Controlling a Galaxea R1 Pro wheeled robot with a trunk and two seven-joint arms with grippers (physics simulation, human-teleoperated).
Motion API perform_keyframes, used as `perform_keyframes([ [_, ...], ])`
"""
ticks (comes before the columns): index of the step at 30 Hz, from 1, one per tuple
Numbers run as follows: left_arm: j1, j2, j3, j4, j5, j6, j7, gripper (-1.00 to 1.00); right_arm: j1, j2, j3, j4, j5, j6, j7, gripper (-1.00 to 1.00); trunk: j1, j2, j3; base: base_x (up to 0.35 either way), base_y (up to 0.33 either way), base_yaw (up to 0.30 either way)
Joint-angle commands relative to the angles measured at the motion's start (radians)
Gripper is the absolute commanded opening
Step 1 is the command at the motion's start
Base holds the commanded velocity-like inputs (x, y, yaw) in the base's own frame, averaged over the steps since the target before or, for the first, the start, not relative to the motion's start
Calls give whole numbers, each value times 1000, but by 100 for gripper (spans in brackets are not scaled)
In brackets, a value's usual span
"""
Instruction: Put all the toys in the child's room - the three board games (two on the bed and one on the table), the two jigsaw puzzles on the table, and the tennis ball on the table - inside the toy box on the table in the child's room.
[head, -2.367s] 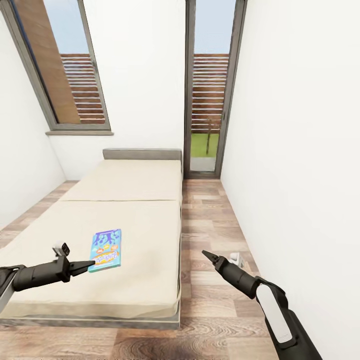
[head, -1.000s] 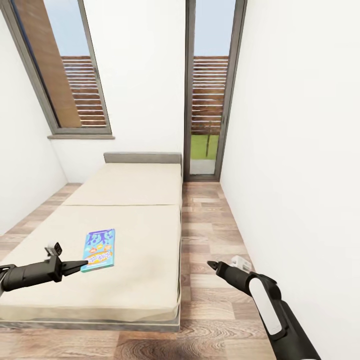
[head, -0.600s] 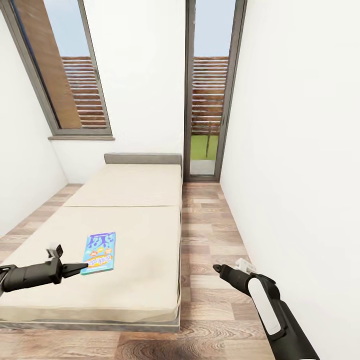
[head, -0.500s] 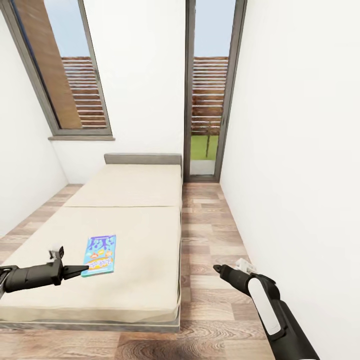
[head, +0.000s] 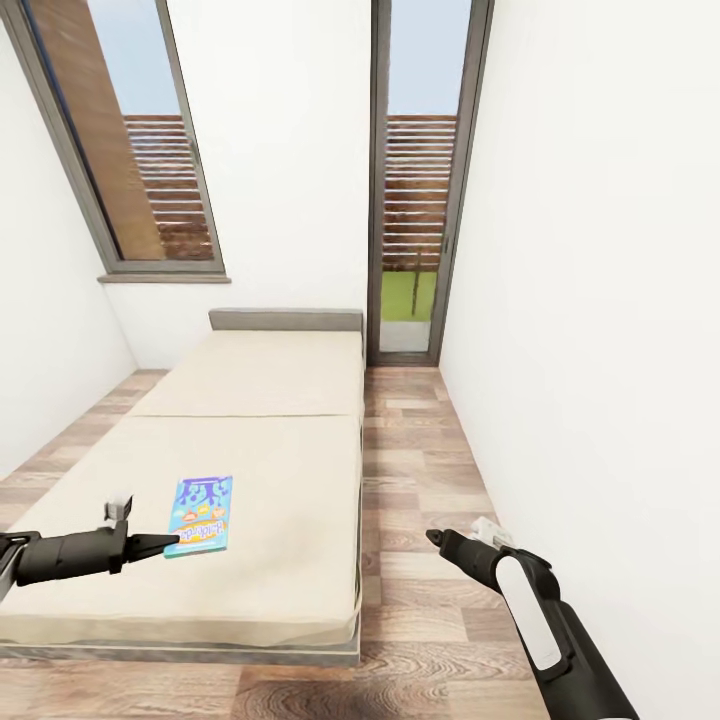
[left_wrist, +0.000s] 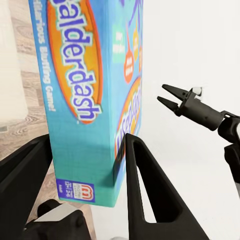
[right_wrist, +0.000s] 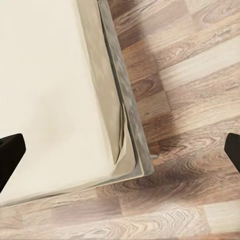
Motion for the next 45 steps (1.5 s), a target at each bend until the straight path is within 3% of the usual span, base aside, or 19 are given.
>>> perform_keyframes([
  [1,-1,0,0,0,1,10,-2,-100,-1,1,-1,-1,-10,3,-9,100,-4,6,2,0,0,0],
  [45,-1,0,-2,0,0,10,0,-100,-1,2,-1,13,-15,1,-5,100,-172,314,140,0,0,0],
])
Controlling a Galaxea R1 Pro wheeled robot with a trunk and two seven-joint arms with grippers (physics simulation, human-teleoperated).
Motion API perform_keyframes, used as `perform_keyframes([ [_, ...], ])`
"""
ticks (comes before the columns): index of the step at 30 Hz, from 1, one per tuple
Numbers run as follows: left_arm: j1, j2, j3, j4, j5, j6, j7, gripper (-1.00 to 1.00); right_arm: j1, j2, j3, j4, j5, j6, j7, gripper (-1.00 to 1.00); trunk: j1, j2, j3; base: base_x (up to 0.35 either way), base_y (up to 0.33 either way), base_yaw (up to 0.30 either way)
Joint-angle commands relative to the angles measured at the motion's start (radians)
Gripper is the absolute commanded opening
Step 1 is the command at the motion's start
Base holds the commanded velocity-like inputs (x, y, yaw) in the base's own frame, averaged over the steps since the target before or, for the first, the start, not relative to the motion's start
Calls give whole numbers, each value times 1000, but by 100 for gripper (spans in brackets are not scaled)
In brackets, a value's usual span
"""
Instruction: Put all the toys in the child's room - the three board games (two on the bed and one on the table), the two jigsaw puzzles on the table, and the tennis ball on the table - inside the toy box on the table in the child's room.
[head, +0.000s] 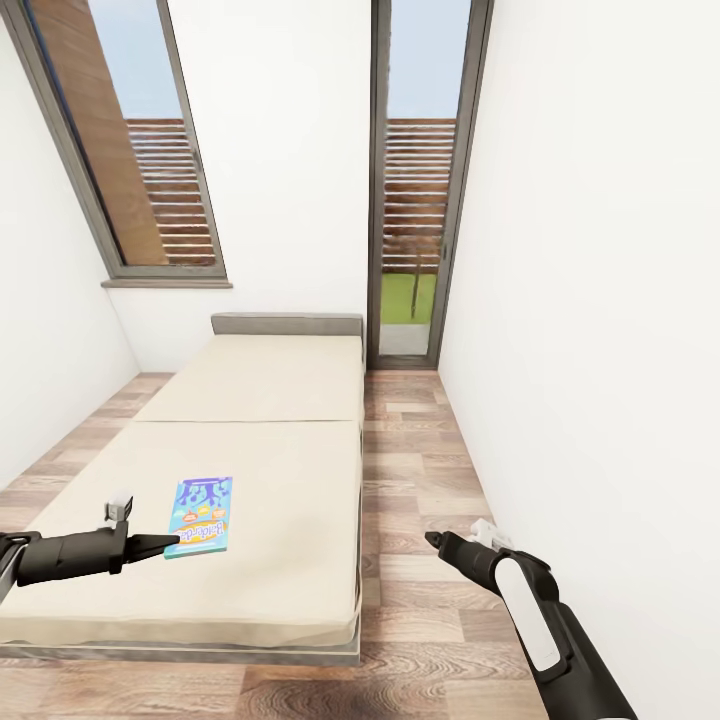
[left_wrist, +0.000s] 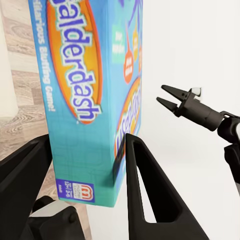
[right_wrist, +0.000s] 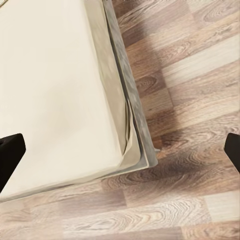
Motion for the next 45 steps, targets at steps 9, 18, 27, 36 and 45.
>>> perform_keyframes([
  [9,-1,0,-1,0,2,10,-1,-100,-1,0,-1,-6,-7,-7,3,100,-34,62,27,0,0,0],
  [18,0,0,-1,0,2,10,-1,-100,-1,0,1,-10,-6,-15,4,100,-69,125,59,0,0,133],
  [27,-1,0,-1,0,2,10,-2,-100,-1,0,4,-12,-6,-17,4,100,-103,188,94,0,0,241],
  [36,-1,1,3,0,2,10,-3,-100,-1,0,44,-11,-5,-38,4,100,-126,230,120,0,0,252],
  [45,0,1,6,0,2,10,-4,-100,-1,0,47,-10,-6,-42,4,100,-126,230,127,0,0,255],
])
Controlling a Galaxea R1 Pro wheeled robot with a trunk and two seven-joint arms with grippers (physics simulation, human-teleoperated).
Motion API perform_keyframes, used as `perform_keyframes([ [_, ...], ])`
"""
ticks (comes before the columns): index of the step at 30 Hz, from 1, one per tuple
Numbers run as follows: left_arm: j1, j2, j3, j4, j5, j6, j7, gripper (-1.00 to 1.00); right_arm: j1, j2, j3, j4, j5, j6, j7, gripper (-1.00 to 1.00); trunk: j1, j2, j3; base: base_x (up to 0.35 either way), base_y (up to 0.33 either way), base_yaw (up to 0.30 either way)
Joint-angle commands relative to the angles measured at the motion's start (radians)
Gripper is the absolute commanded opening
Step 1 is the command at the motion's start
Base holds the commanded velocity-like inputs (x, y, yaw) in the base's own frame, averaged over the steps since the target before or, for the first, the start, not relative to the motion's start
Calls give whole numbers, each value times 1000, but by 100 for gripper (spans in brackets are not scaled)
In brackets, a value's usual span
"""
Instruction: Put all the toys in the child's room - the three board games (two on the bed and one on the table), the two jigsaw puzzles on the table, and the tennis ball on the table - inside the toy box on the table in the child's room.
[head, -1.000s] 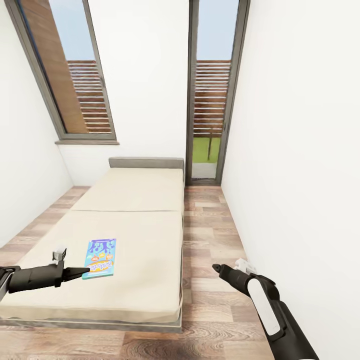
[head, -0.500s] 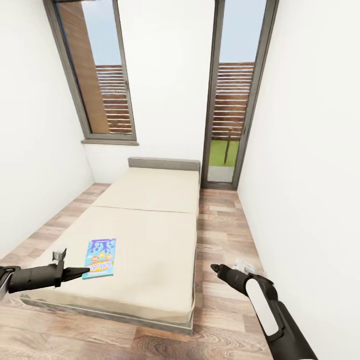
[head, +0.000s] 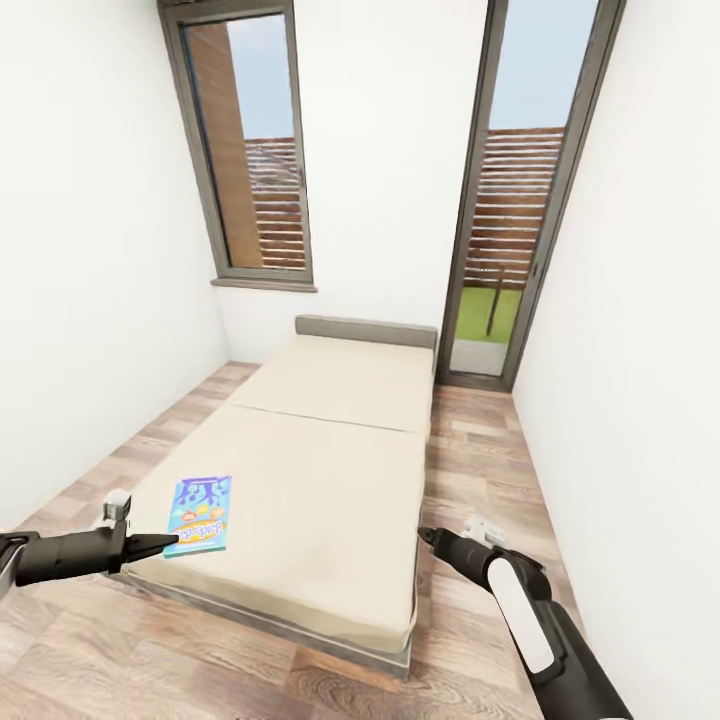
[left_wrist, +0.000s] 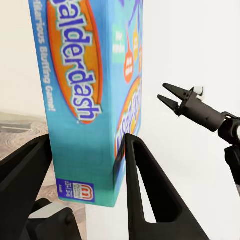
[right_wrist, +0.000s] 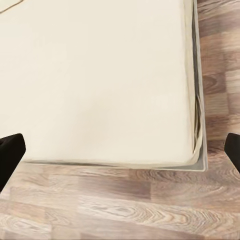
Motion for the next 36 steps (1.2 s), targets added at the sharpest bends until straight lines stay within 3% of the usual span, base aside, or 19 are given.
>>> perform_keyframes([
  [1,-1,0,0,0,4,11,-2,-100,-1,0,1,-1,-11,2,-10,100,1,-2,-1,0,0,255],
  [15,-1,0,-1,0,4,11,-3,-100,-1,0,1,0,-11,1,-10,100,1,-2,10,0,0,256],
  [26,-1,1,0,1,6,10,-1,-100,-1,0,25,0,-10,0,-11,100,1,-2,18,3,0,260],
  [36,-1,1,11,7,7,-5,-1,-100,-1,0,27,0,-11,0,-11,100,1,-2,26,232,0,261],
])
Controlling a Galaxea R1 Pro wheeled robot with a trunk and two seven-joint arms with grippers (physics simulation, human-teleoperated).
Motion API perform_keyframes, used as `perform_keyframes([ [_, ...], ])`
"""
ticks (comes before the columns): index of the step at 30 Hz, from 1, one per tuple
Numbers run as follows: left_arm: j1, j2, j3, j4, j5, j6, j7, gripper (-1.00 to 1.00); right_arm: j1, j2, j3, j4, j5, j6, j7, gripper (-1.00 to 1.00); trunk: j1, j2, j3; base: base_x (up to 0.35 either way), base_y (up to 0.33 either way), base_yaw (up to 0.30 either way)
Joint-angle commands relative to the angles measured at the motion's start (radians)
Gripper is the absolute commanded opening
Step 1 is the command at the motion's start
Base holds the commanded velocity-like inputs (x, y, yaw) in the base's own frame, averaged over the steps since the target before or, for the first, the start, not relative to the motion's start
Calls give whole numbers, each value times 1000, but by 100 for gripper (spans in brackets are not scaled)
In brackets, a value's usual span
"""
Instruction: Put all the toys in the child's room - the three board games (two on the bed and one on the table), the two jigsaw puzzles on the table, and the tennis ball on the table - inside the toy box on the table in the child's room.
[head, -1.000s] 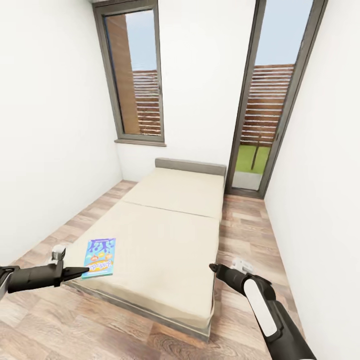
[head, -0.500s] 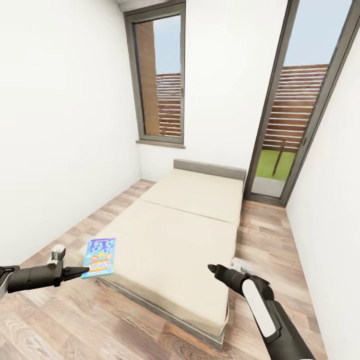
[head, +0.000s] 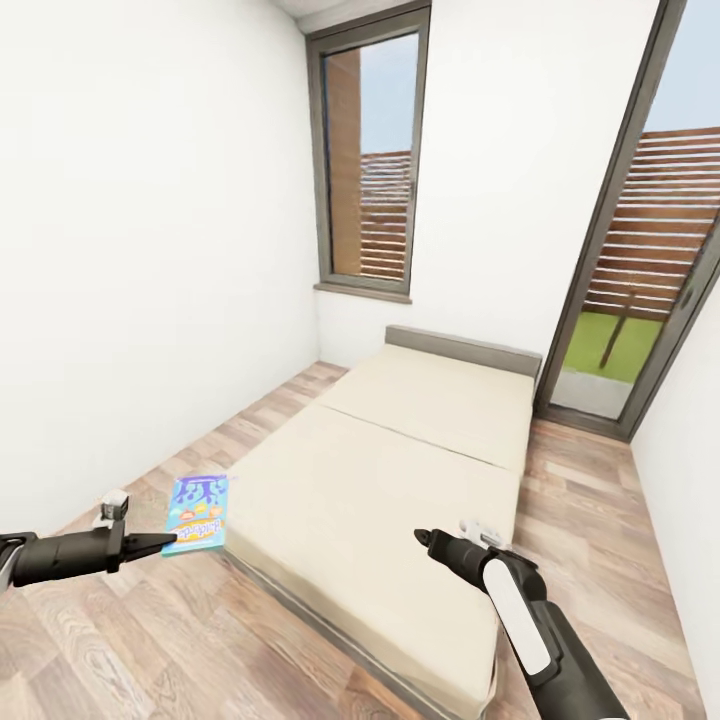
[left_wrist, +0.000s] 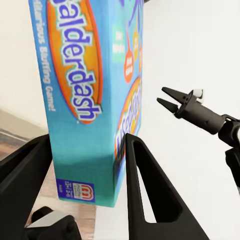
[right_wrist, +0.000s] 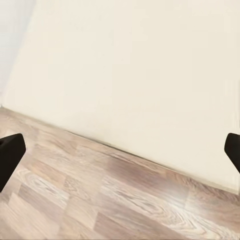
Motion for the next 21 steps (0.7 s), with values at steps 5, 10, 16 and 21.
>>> perform_keyframes([
  [5,-1,0,2,1,3,5,-3,-100,-1,1,21,-4,-9,2,-10,100,1,-2,0,314,52,152],
  [10,-1,0,3,2,3,3,-3,-100,-1,1,43,-6,-8,1,-10,100,1,-2,0,271,174,42],
  [16,-1,0,3,2,3,2,-3,-100,-1,8,48,-7,-8,1,-10,100,1,-2,0,246,211,203],
  [21,-1,0,3,2,3,-1,-2,-100,-1,15,48,-6,-8,1,-10,100,1,-2,0,240,176,276],
])
